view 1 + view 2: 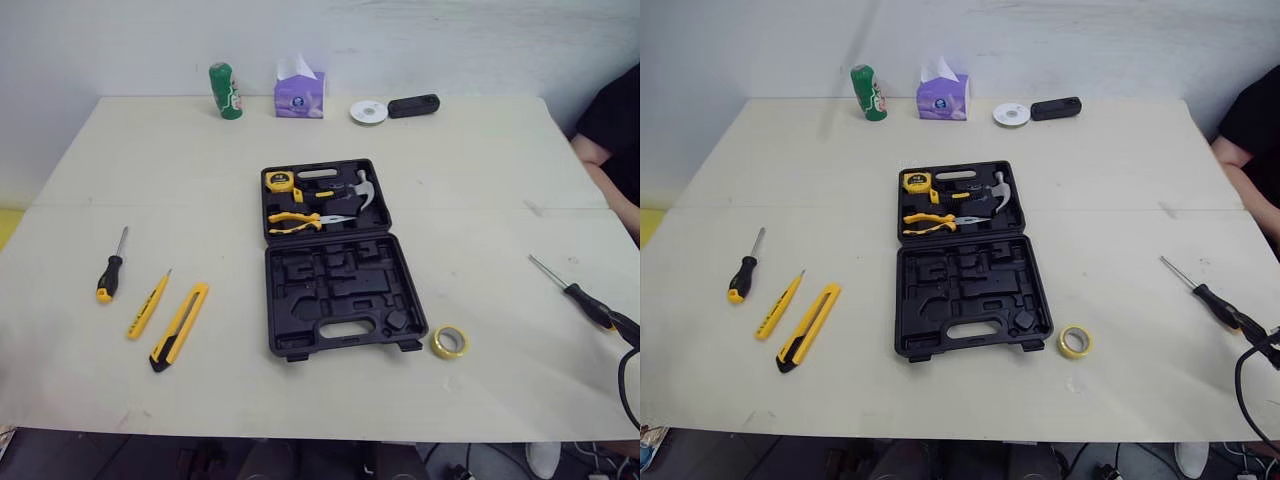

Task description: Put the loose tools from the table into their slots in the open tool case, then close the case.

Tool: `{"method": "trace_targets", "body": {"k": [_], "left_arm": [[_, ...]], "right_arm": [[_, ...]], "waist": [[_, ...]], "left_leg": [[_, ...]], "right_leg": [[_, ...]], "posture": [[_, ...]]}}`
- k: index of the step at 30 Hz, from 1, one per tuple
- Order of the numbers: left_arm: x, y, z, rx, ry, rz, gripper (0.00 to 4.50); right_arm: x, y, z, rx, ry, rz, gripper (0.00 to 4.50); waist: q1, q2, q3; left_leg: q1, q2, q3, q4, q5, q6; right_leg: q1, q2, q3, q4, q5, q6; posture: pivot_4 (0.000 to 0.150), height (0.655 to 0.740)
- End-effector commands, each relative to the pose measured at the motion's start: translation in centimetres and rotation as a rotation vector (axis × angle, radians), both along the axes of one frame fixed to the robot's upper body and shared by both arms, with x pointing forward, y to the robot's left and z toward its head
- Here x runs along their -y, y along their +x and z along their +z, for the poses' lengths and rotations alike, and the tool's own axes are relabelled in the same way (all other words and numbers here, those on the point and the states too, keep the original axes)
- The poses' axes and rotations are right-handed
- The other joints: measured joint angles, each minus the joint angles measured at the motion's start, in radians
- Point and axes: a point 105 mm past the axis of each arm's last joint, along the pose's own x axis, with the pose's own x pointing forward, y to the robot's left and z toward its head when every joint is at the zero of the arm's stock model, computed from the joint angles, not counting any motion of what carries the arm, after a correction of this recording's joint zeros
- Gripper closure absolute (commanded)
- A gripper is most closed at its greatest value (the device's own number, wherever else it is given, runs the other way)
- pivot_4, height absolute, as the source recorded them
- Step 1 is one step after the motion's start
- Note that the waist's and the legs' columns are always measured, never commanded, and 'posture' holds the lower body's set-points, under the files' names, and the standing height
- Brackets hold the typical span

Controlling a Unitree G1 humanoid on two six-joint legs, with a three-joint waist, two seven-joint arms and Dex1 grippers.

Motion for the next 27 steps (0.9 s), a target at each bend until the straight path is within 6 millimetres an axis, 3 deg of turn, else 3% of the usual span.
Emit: {"method": "trace_targets", "body": {"k": [1, 4, 9, 16, 27], "left_arm": [[0.6, -0.4, 0.2, -0.009, -0.029, -0.052, 0.06], [0.7, -0.5, -0.3, 0.0, -0.106, -0.038, 0.06], [1.4, -0.5, -0.8, -0.06, -0.124, -0.085, 0.06], [1.9, 1.5, 0.8, 0.007, -0.109, -0.114, 0.06], [2.8, 2.2, 1.9, 0.054, -0.103, -0.138, 0.06]], "right_arm": [[-0.3, 0.6, 1.7, 0.052, -0.006, 0.025, 0.0], [-1.2, 1.3, 1.5, 0.029, -0.001, 0.074, 0.0], [-1.0, 1.5, 1.8, 0.047, 0.001, 0.069, 0.0], [-2.2, 2.5, 1.2, 0.082, 0.028, 0.094, 0.0], [-3.2, 2.9, 0.3, 0.063, 0.049, 0.125, 0.0]], "waist": [[-0.001, 0.0, 0.0], [-0.005, 0.0, 0.0], [-0.002, 0.0, 0.0], [0.002, 0.0, -0.001], [-0.005, 0.0, -0.001]], "left_leg": [[0.0, 0.0, 0.0, 0.0, 0.0, 0.0], [0.001, 0.001, 0.002, 0.0, 0.0, 0.0], [0.001, 0.001, 0.002, 0.0, -0.001, 0.0], [0.0, 0.002, 0.002, 0.002, -0.001, 0.0], [0.0, 0.002, 0.002, 0.001, -0.001, 0.0]], "right_leg": [[0.0, 0.0, 0.0, 0.0, 0.0, 0.0], [0.0, 0.0, 0.001, 0.0, 0.0, 0.0], [-0.001, 0.001, 0.002, 0.0, 0.0, 0.0], [-0.001, 0.001, 0.002, 0.001, 0.0, -0.001], [-0.001, 0.001, 0.003, 0.0, 0.0, -0.001]], "posture": [[0.15, 0.74], [0.15, 0.74], [0.15, 0.74], [0.15, 0.74], [0.15, 0.74]]}}
